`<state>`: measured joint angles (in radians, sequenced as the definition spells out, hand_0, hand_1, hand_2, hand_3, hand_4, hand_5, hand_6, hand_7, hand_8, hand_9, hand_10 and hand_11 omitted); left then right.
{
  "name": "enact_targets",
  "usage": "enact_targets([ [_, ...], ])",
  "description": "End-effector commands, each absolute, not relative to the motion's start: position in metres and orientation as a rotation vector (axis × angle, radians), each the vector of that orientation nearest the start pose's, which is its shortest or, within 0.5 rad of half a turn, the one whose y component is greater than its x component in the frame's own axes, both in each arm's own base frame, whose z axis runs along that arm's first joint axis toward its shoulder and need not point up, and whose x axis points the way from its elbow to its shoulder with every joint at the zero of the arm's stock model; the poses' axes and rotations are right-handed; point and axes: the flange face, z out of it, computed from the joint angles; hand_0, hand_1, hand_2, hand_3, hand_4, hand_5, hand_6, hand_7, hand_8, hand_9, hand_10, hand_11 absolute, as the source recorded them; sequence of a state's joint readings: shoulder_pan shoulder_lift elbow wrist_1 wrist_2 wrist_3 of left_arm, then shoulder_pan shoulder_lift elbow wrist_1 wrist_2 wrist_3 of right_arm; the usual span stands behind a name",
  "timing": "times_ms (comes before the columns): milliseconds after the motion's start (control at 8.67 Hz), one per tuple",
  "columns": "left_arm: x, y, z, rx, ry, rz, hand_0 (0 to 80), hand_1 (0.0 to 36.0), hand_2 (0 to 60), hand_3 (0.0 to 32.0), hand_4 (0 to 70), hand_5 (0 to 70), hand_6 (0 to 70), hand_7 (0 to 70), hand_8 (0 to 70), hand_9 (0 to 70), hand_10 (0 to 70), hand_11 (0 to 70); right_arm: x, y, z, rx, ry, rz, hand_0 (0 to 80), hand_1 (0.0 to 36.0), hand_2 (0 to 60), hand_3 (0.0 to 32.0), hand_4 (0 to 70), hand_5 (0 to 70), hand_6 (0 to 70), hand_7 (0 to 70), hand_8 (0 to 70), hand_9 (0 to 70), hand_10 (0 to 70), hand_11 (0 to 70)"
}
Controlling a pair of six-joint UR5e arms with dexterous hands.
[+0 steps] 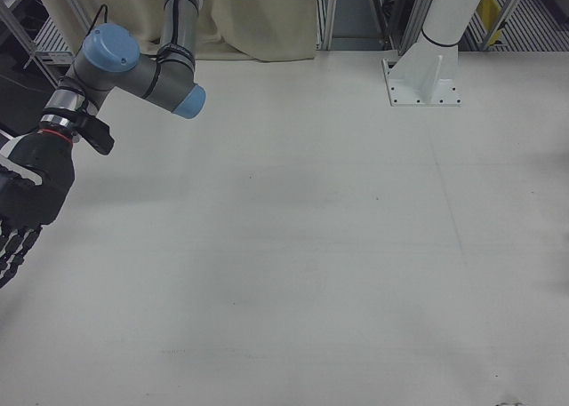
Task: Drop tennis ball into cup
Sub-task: 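Move the left hand holding the tennis ball over the white mug, then open the left hand fingers to drop the ball into the mug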
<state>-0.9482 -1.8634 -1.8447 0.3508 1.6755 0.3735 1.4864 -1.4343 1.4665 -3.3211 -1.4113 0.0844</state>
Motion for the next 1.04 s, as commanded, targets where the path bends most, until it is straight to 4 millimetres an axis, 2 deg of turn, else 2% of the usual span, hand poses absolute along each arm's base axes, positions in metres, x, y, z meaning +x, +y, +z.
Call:
enact_targets([
  [0, 0.2344, -0.5327, 0.4427, -0.338, 1.990, -1.389, 79.5, 27.4, 0.0, 0.0, 37.8, 15.8, 52.9, 70.0, 40.9, 60.1, 6.5, 11.5, 0.1037, -0.5432, 0.6840, -0.016, 1.989, -2.296, 0.0, 0.0, 0.0, 0.0, 0.0, 0.0, 0.0, 0.0, 0.0, 0.0, 0.0, 0.0],
  [115, 0.2335, -0.5314, 0.4461, -0.338, 1.990, -1.389, 57.8, 17.7, 1.0, 0.0, 33.4, 11.9, 45.9, 66.2, 29.1, 42.3, 3.4, 6.3, 0.1037, -0.5432, 0.6840, -0.016, 1.989, -2.296, 0.0, 0.0, 0.0, 0.0, 0.0, 0.0, 0.0, 0.0, 0.0, 0.0, 0.0, 0.0],
  [231, 0.2334, -0.5311, 0.4476, -0.341, 2.006, -1.375, 66.5, 23.9, 0.0, 0.0, 22.6, 6.3, 10.5, 39.5, 5.7, 14.1, 0.8, 3.4, 0.1037, -0.5432, 0.6840, -0.016, 1.989, -2.296, 0.0, 0.0, 0.0, 0.0, 0.0, 0.0, 0.0, 0.0, 0.0, 0.0, 0.0, 0.0],
  [346, 0.2338, -0.5314, 0.4458, -0.342, 2.016, -1.365, 65.9, 26.3, 0.0, 0.0, 12.1, 5.1, 5.5, 18.8, 0.8, 2.3, 0.0, 0.0, 0.1037, -0.5432, 0.6840, -0.016, 1.989, -2.296, 0.0, 0.0, 0.0, 0.0, 0.0, 0.0, 0.0, 0.0, 0.0, 0.0, 0.0, 0.0],
  [462, 0.2339, -0.5314, 0.4448, -0.346, 2.021, -1.363, 63.8, 27.0, 0.0, 0.0, 7.4, 3.7, 0.4, 17.6, 0.0, 2.1, 0.0, 0.0, 0.1037, -0.5432, 0.6840, -0.016, 1.989, -2.296, 0.0, 0.0, 0.0, 0.0, 0.0, 0.0, 0.0, 0.0, 0.0, 0.0, 0.0, 0.0],
  [692, 0.2343, -0.5317, 0.4438, -0.351, 2.028, -1.358, 66.2, 27.9, 0.0, 0.0, 1.4, 4.4, 0.7, 13.8, 0.0, 1.3, 0.0, 0.0, 0.1037, -0.5432, 0.6840, -0.016, 1.989, -2.296, 0.0, 0.0, 0.0, 0.0, 0.0, 0.0, 0.0, 0.0, 0.0, 0.0, 0.0, 0.0],
  [923, 0.2311, -0.5273, 0.4518, -0.358, 2.028, -1.362, 63.5, 27.6, 0.0, 0.0, 0.3, 3.8, 0.3, 13.3, 0.0, 1.2, 0.0, 0.0, 0.1037, -0.5432, 0.6840, -0.016, 1.989, -2.296, 0.0, 0.0, 0.0, 0.0, 0.0, 0.0, 0.0, 0.0, 0.0, 0.0, 0.0, 0.0],
])
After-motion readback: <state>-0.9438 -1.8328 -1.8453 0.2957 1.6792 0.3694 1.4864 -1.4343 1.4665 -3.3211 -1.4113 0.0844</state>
